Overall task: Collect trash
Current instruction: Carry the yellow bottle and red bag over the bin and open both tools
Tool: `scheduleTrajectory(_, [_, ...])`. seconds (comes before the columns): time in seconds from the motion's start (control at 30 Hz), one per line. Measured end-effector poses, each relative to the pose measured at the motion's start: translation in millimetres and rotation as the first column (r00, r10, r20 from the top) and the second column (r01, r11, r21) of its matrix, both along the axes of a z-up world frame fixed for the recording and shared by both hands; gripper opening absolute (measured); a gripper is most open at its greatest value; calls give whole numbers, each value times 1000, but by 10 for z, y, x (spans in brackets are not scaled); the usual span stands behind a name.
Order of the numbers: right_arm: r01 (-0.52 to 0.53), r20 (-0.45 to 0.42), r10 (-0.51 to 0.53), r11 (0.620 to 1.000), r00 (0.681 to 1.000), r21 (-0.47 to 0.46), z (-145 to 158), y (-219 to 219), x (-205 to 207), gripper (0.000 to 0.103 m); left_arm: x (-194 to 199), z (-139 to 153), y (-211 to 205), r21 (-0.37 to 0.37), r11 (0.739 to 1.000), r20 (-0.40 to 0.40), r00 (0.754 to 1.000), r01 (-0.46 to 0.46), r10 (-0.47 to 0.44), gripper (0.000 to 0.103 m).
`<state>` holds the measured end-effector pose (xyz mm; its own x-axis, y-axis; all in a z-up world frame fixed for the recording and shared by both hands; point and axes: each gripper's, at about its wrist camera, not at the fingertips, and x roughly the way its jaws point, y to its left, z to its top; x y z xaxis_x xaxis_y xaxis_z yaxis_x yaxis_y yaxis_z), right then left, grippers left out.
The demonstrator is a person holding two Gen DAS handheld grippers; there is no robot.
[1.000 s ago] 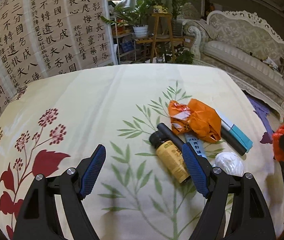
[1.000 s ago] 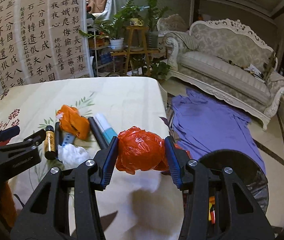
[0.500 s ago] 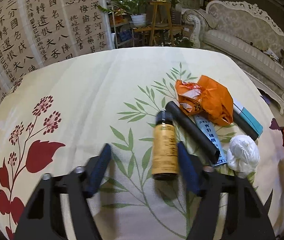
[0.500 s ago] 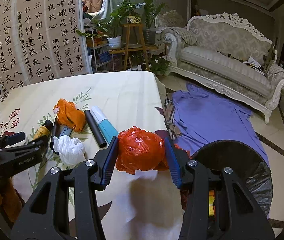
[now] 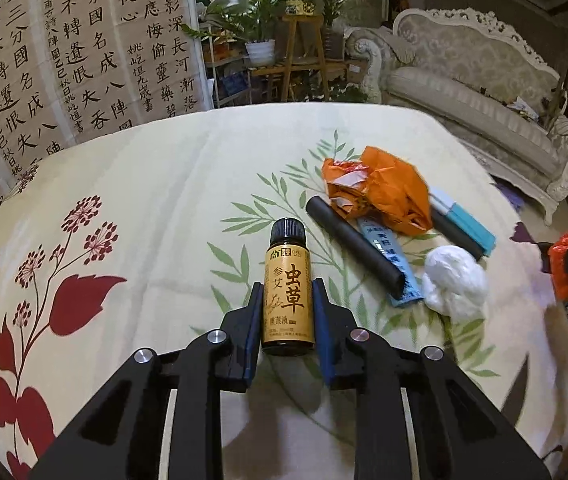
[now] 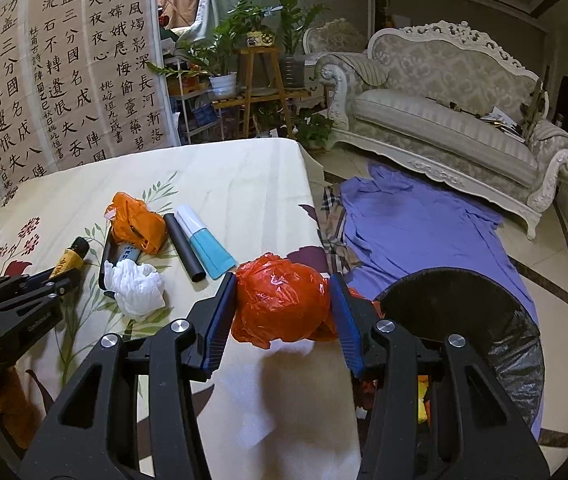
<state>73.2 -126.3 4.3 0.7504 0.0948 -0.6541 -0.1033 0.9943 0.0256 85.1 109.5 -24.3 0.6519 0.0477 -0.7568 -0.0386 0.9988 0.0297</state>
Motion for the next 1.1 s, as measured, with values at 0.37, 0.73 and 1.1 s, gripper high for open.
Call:
scheduleTrajectory(0.37, [100, 10, -100, 995, 995, -20, 14, -438, -200, 46, -289, 343, -425, -26, 995, 106, 990, 95, -92, 25])
scheduleTrajectory(0.73, [254, 11, -254, 966, 967, -52, -75, -1164, -386, 46, -338, 359, -1417, -6, 956, 138, 947, 293, -290, 25])
scheduleTrajectory(1.1, [325, 23, -324, 945, 946, -40, -142, -1641, -420, 46, -266, 245, -2230, 51, 910, 131, 901, 410, -414, 25])
